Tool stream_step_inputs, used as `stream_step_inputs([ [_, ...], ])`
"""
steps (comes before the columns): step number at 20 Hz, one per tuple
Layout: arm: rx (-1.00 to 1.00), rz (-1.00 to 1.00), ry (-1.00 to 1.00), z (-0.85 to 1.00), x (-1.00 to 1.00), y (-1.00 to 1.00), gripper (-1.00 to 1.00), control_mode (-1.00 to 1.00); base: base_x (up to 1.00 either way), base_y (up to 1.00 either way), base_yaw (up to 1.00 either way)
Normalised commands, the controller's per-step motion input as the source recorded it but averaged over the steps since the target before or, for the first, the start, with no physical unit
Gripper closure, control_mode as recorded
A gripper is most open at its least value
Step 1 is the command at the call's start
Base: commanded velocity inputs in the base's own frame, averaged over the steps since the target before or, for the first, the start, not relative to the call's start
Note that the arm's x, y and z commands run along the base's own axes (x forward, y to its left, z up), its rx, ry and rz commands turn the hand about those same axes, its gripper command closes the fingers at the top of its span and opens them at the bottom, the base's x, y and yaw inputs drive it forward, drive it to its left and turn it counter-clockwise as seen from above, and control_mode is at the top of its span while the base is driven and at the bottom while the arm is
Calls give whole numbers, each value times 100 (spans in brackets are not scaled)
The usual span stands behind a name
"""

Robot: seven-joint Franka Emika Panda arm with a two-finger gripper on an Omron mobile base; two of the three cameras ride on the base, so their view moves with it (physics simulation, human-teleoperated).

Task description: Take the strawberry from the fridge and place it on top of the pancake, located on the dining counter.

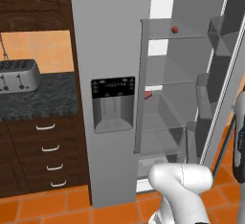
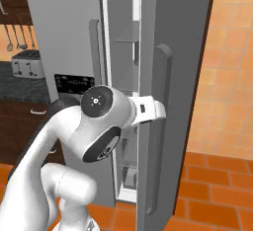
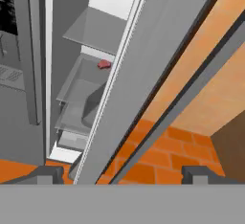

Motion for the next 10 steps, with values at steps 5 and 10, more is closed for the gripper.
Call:
stream_step_inputs([
  [5,-81,-2,61,-15,72,91,-100,-100,0,0,0],
  [10,-58,0,62,-9,92,37,-100,-100,0,0,0],
])
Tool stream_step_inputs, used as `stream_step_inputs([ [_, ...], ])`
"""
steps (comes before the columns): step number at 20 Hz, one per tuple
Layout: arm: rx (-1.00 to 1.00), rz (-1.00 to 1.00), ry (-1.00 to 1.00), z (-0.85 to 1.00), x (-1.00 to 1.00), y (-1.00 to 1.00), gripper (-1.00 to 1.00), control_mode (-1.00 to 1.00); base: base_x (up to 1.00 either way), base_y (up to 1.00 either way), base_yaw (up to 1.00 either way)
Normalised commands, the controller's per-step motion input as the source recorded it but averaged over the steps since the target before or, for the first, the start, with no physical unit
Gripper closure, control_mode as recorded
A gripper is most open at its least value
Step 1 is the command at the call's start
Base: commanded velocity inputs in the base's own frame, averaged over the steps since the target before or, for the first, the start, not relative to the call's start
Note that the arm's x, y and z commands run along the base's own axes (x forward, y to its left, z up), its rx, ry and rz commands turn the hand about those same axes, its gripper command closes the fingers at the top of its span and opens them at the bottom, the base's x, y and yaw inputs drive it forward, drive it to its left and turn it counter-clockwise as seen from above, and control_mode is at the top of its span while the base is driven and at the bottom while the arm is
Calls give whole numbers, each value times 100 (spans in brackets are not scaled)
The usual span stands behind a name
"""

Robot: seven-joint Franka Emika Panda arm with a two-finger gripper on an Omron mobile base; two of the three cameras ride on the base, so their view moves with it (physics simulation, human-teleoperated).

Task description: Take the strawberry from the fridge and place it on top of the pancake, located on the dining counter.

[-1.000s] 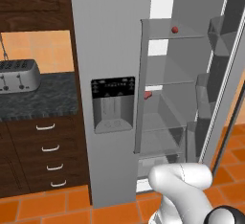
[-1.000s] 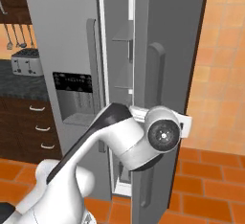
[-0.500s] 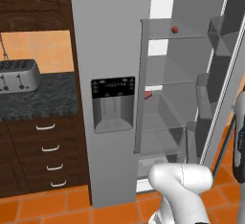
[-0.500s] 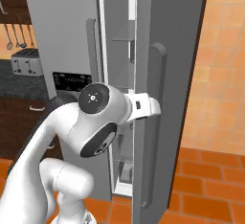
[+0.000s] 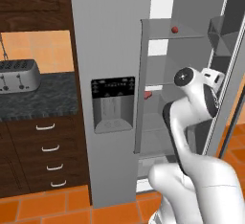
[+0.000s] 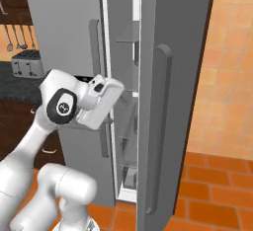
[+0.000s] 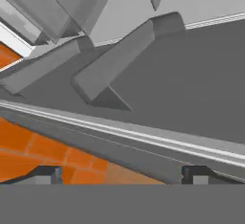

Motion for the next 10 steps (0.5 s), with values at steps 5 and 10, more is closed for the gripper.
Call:
stream_step_inputs([
  [5,-35,0,59,0,69,-26,-100,-100,0,0,0],
  [10,-19,-12,18,0,-4,-93,-100,-100,0,0,0],
])
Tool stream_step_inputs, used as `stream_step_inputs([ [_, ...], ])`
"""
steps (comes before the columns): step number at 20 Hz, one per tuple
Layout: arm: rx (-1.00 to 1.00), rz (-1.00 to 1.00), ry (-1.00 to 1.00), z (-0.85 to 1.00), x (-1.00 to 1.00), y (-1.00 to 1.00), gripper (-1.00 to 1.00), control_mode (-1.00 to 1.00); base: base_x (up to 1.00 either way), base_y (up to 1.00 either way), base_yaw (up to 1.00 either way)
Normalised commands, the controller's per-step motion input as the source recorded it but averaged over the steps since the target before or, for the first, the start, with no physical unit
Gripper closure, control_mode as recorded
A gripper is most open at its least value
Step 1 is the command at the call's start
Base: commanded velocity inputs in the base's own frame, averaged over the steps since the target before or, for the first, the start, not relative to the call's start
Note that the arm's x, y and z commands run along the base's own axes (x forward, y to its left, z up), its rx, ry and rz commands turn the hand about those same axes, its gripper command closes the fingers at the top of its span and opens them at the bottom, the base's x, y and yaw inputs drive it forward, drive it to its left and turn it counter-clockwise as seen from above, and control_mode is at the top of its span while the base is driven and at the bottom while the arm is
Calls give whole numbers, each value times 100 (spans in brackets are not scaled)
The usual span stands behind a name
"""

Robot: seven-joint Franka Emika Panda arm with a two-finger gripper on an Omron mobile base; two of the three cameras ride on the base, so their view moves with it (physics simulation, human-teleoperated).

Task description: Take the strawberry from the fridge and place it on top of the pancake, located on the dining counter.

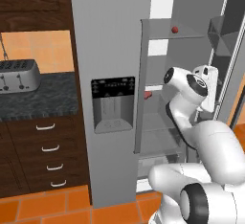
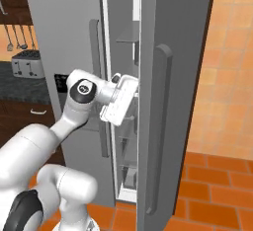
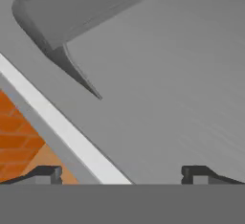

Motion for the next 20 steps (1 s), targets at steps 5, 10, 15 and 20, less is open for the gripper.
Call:
stream_step_inputs([
  [5,-11,-16,9,0,-45,-100,-100,-100,0,0,0],
  [10,-5,-9,6,-12,-10,-100,-100,-100,0,0,0],
  [15,0,0,0,-1,0,-65,-100,-100,0,0,0],
  [20,0,4,0,0,-12,7,-100,-100,0,0,0],
])
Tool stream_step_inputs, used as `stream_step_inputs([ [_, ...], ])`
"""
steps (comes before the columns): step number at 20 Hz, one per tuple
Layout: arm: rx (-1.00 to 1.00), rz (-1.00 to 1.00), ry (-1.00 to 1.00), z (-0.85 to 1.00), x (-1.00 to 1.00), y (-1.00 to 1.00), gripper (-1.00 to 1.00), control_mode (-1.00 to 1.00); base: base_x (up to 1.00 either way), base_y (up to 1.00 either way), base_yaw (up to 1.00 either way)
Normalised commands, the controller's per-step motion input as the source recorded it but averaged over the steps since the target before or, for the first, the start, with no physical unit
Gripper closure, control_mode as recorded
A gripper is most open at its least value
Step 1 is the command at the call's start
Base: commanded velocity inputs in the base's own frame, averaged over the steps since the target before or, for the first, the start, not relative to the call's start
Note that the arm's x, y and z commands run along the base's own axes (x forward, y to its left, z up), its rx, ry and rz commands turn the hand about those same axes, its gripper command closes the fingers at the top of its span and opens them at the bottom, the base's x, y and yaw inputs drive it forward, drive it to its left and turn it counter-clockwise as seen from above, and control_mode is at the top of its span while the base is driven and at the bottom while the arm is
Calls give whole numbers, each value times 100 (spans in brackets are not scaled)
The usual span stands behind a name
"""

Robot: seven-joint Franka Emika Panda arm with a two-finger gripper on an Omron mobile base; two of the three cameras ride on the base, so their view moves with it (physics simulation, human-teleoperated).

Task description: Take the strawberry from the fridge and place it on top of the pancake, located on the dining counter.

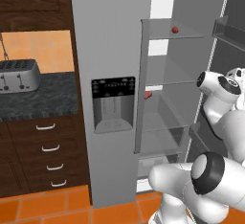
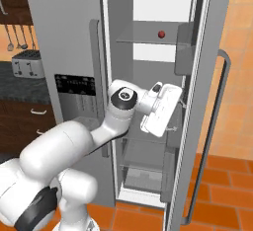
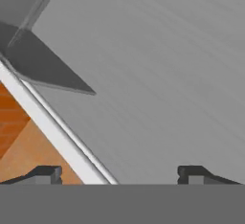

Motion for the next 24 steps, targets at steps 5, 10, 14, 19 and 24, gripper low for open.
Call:
stream_step_inputs([
  [5,0,7,-1,0,-14,92,-100,-100,0,0,0],
  [10,16,-1,-5,0,8,93,-100,-100,0,0,0],
  [14,59,-28,-12,-18,36,81,-100,-100,0,0,0],
  [19,78,-38,-25,-51,31,47,-100,-100,0,0,0],
  [24,61,-53,-36,-26,11,36,-100,-100,0,0,0],
])
